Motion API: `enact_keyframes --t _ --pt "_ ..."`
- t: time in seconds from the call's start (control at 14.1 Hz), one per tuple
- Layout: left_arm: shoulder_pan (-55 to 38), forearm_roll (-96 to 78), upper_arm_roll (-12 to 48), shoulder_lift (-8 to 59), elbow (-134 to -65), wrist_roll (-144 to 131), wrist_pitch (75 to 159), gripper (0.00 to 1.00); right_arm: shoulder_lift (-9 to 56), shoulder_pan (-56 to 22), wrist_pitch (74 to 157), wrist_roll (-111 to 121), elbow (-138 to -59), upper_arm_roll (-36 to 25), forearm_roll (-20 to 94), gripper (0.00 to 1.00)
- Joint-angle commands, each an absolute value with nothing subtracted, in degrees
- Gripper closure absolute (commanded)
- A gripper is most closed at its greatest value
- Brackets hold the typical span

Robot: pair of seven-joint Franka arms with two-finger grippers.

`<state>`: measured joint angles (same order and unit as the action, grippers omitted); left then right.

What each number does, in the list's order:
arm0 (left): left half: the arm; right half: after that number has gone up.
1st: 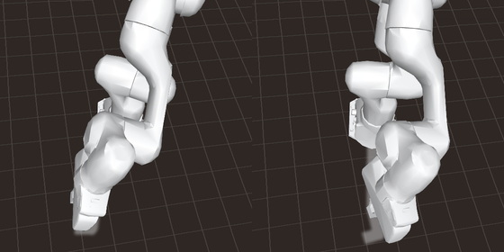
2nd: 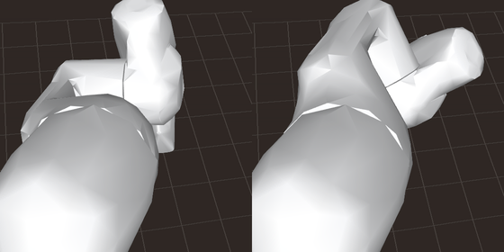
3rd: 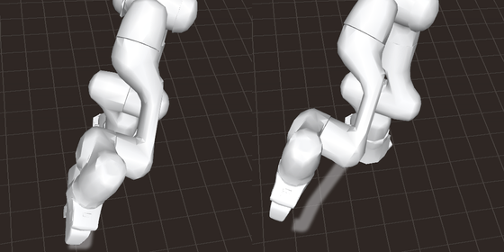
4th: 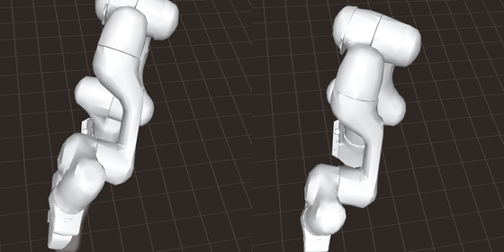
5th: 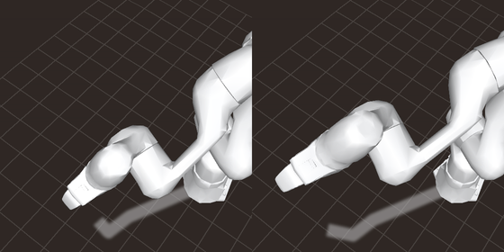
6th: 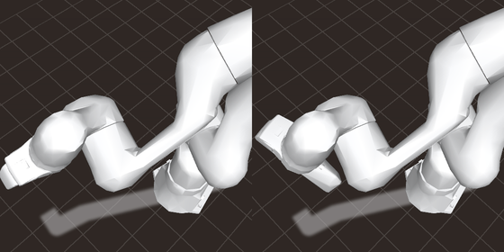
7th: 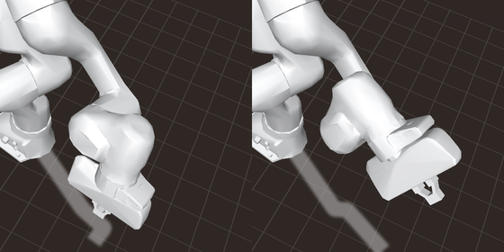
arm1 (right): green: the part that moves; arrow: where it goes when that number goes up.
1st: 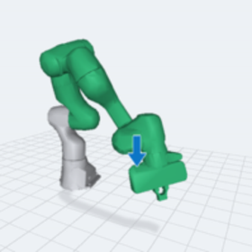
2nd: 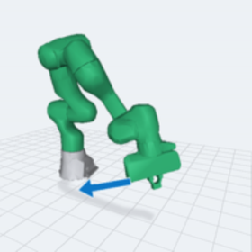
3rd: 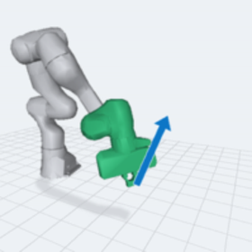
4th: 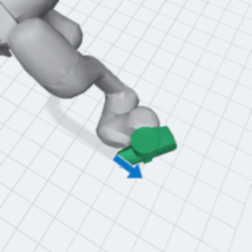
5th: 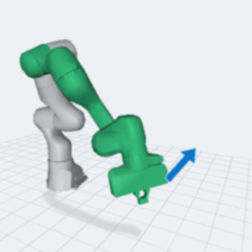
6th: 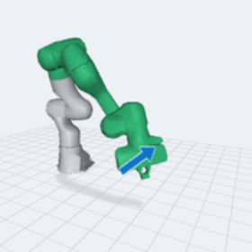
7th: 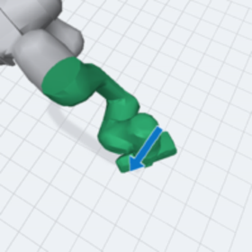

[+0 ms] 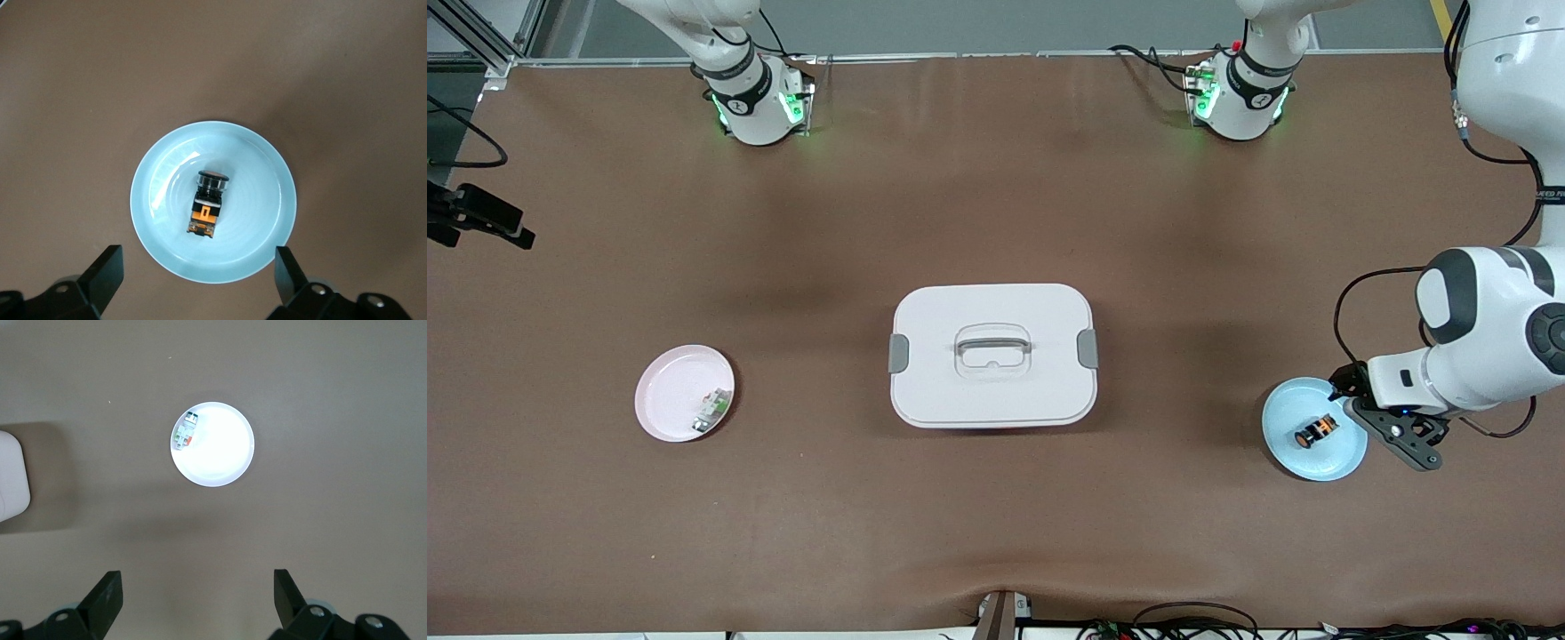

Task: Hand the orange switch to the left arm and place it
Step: 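Lower the switch onto the blue plate and open the left gripper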

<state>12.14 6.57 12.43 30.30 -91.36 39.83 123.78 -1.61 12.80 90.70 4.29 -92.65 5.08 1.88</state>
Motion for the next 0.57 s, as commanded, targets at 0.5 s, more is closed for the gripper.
enact_keyframes --t 0.5 --pt "12.04 5.54 16.79 20.14 -92.11 13.66 109.61 0.00 -0.97 13.54 90.18 3.78 -91.23 5.63 2.29 0.00"
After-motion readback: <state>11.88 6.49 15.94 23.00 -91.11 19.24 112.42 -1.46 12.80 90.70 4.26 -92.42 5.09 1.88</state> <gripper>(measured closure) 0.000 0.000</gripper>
